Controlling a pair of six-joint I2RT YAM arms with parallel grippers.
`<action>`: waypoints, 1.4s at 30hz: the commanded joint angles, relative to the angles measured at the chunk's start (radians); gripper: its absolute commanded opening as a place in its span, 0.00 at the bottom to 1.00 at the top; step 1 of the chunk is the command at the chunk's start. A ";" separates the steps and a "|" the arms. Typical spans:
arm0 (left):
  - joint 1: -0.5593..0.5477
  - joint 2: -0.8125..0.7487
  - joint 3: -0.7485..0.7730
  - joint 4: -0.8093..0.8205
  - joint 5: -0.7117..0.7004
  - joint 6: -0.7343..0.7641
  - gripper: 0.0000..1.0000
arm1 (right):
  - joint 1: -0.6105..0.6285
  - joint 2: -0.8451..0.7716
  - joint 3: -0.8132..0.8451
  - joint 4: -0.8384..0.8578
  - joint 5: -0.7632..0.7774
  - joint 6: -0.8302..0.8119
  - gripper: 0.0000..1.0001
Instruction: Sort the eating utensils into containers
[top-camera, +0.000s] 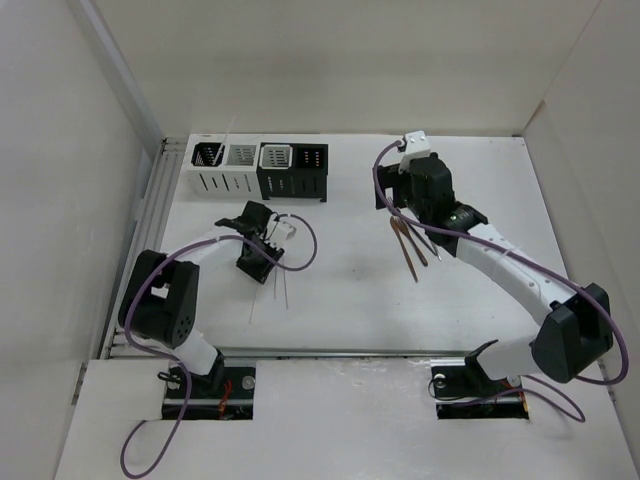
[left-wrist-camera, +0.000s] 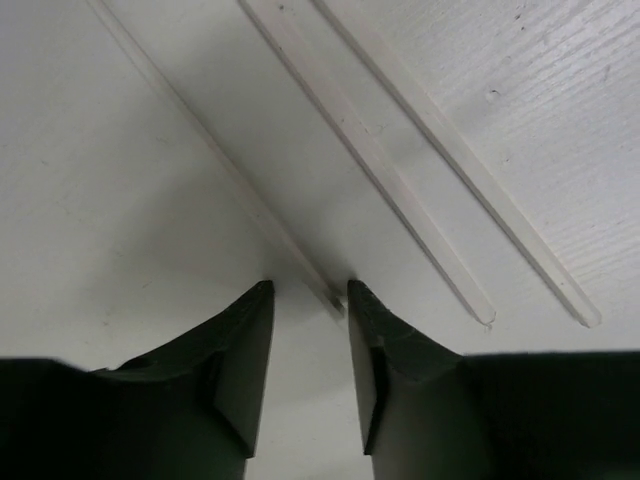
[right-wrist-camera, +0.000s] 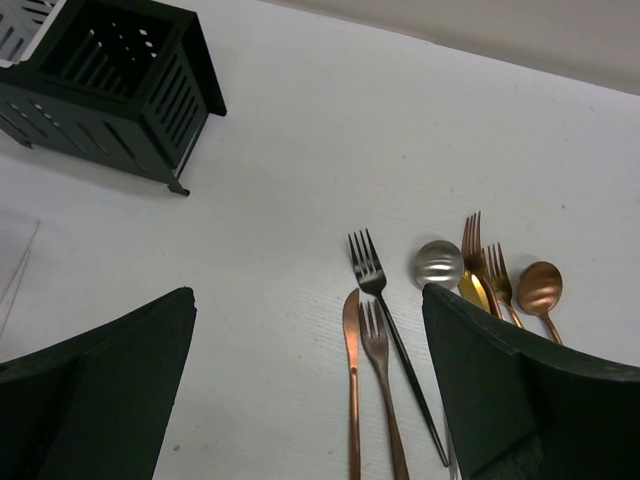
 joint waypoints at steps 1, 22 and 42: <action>0.005 0.079 -0.008 -0.023 0.010 0.017 0.29 | 0.010 0.006 0.023 0.011 0.038 -0.014 0.99; 0.134 0.043 0.317 -0.023 -0.010 -0.006 0.00 | 0.010 0.064 0.104 0.002 0.090 -0.033 0.98; 0.393 0.398 1.023 0.622 0.002 -0.098 0.00 | -0.015 0.508 0.630 0.002 -0.261 -0.153 0.96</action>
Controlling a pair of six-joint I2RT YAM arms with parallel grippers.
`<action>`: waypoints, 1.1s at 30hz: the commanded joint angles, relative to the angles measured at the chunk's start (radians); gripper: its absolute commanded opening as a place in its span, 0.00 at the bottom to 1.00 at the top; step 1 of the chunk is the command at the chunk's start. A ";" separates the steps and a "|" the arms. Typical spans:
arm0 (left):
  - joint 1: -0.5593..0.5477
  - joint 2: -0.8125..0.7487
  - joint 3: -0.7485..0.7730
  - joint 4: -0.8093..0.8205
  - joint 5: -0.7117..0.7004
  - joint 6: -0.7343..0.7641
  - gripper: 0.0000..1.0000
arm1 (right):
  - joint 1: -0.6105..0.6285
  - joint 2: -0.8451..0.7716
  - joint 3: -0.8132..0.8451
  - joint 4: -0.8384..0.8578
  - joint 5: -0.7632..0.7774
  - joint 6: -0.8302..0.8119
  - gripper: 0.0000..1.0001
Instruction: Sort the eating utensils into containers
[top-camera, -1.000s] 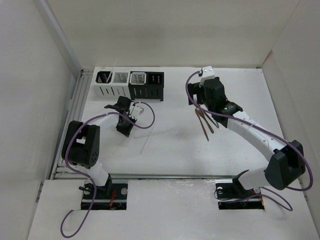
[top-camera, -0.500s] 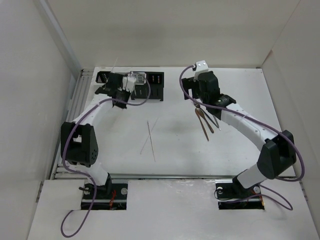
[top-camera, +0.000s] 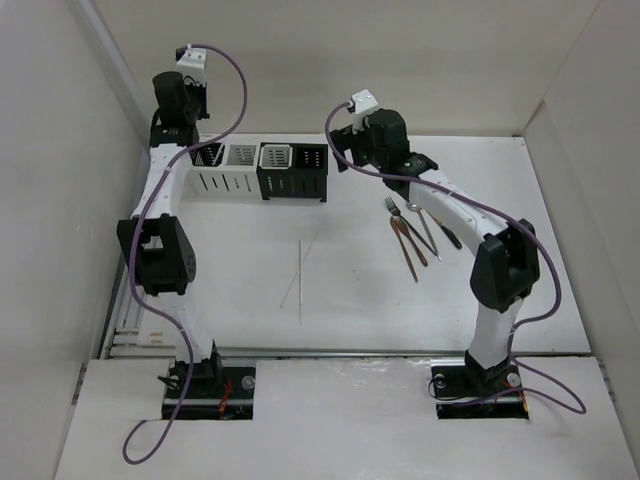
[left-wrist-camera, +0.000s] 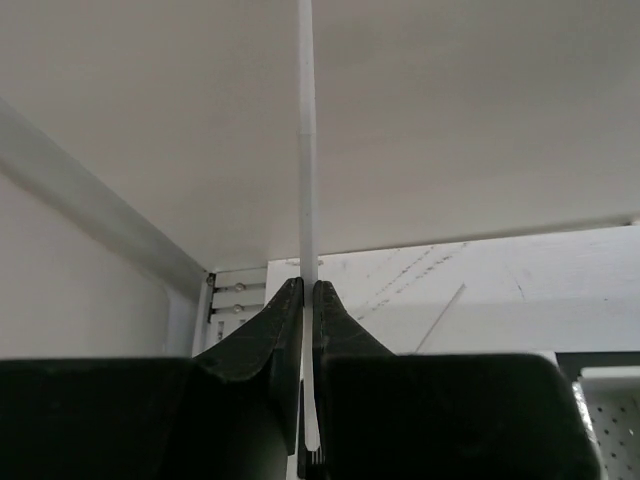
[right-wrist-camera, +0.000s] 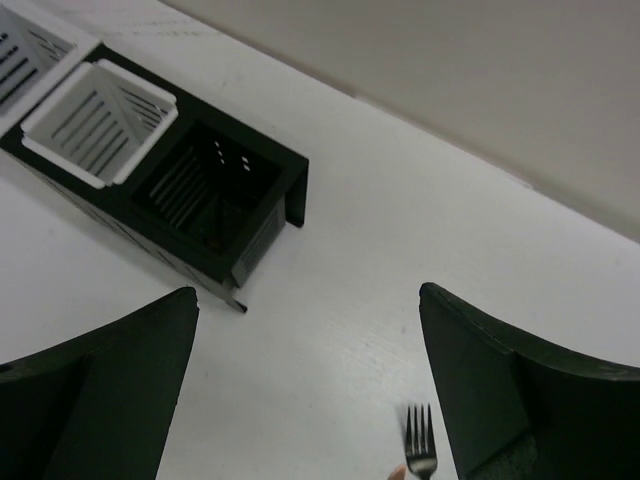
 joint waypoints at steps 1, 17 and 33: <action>-0.003 0.097 0.044 0.137 0.028 -0.035 0.00 | -0.021 0.058 0.123 0.029 -0.093 -0.023 0.96; 0.045 0.117 -0.075 0.042 0.129 -0.057 0.41 | -0.043 0.042 0.106 0.029 -0.095 -0.023 0.94; -0.208 -0.361 -0.498 -0.350 0.258 0.192 0.54 | -0.034 -0.292 -0.271 0.039 -0.022 0.120 0.98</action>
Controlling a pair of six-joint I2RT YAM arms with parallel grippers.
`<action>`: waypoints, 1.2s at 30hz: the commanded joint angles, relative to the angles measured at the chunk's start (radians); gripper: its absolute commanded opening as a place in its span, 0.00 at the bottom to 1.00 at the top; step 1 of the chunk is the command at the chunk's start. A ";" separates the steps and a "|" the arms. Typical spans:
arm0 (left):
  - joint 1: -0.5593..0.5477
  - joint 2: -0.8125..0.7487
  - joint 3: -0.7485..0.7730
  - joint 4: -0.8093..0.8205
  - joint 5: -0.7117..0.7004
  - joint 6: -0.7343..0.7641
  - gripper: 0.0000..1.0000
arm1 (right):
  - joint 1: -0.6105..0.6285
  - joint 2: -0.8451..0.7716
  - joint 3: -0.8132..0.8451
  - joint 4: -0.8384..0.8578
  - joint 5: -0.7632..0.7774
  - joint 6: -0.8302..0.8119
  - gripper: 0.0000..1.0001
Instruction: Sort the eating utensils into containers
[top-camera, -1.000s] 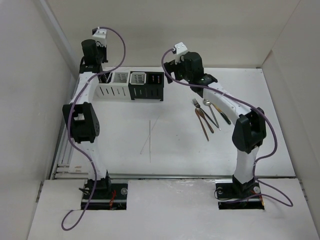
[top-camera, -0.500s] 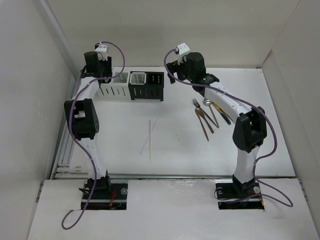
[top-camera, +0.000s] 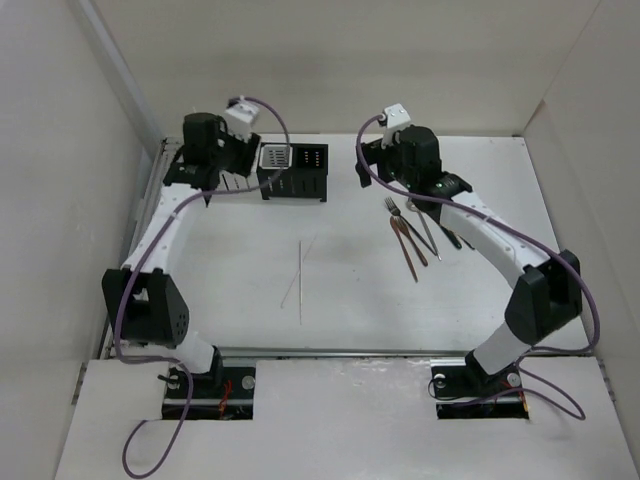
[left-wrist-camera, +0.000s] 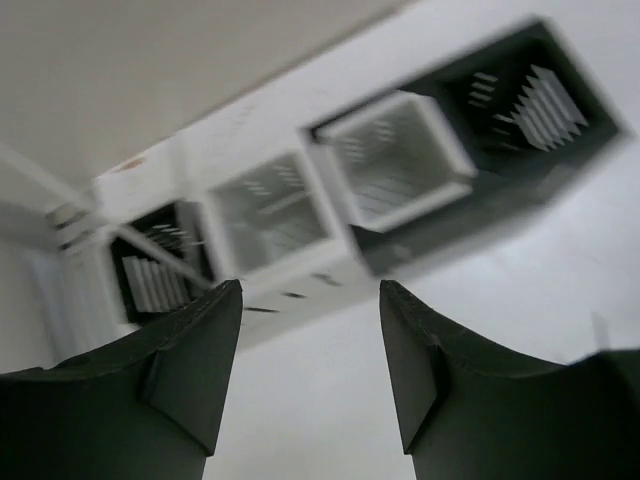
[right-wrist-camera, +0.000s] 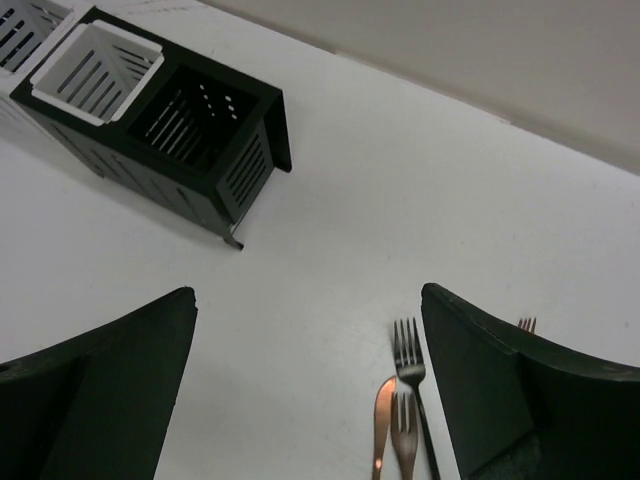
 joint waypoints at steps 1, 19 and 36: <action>-0.123 -0.060 -0.131 -0.194 0.112 0.043 0.54 | 0.017 -0.102 -0.083 0.029 0.043 0.082 0.98; -0.330 0.124 -0.260 -0.187 0.063 -0.293 0.51 | 0.040 -0.452 -0.439 -0.021 0.152 0.185 0.90; -0.370 0.238 -0.252 -0.162 -0.044 -0.361 0.40 | 0.040 -0.539 -0.487 -0.060 0.215 0.194 0.89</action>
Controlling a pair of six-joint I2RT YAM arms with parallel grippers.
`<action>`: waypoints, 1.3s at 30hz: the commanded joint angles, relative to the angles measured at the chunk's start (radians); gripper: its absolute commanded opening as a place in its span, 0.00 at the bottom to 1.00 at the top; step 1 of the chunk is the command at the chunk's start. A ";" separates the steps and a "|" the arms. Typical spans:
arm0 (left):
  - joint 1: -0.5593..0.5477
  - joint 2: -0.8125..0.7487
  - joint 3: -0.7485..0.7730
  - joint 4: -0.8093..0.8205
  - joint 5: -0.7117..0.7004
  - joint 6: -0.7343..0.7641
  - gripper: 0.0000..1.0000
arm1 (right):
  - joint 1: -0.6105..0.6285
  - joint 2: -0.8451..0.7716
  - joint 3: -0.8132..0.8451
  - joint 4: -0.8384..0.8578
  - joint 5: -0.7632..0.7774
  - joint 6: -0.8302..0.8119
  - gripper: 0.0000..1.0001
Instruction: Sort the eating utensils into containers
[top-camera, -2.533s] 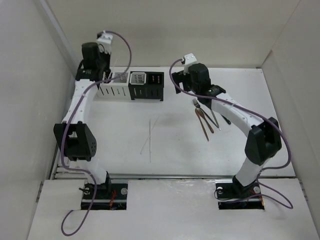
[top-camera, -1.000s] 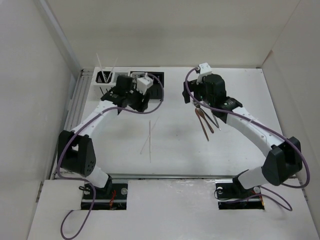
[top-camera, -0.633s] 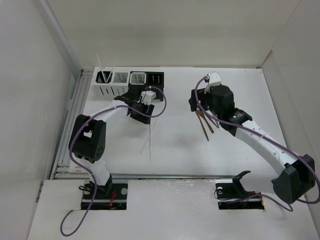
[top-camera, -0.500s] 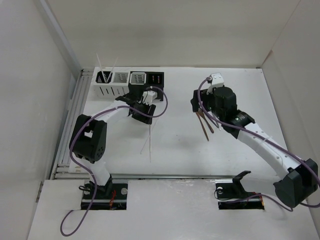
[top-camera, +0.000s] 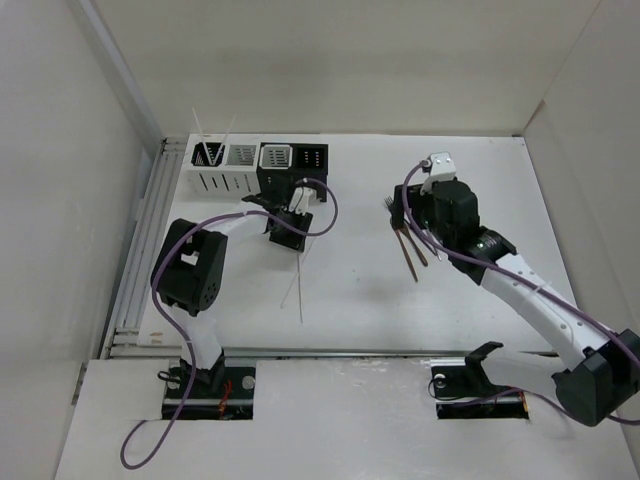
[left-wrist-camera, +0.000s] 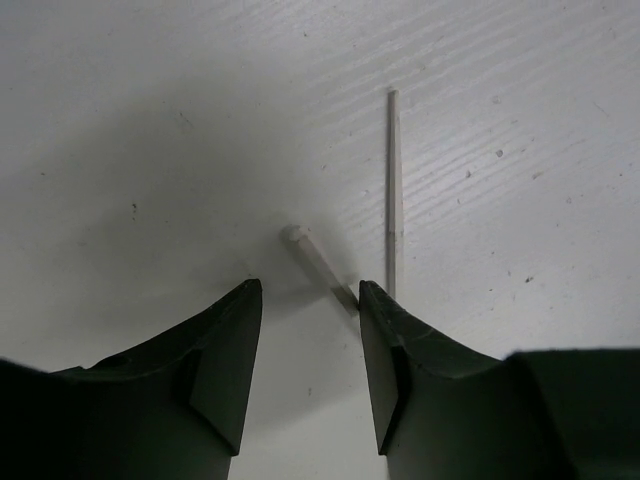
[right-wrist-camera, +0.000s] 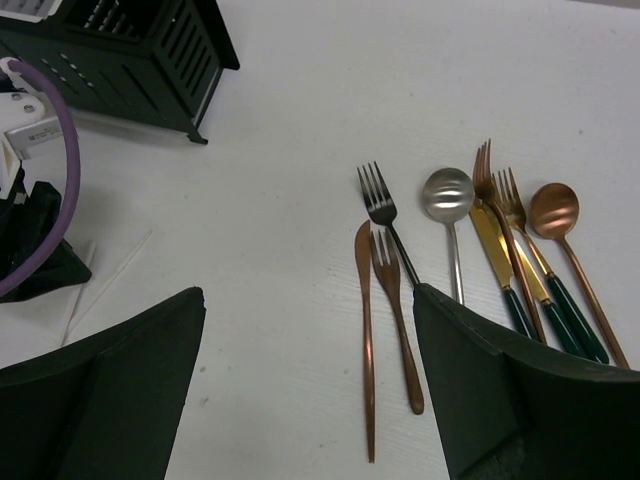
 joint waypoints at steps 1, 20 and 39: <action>-0.015 -0.002 0.033 -0.009 -0.034 -0.018 0.40 | 0.008 -0.044 -0.006 0.000 0.045 0.014 0.89; -0.036 0.084 0.060 -0.123 -0.055 -0.067 0.00 | 0.008 -0.074 -0.006 -0.048 0.092 0.014 0.89; 0.019 -0.168 0.316 -0.193 -0.087 0.163 0.00 | 0.017 -0.014 0.035 0.053 0.033 -0.006 0.86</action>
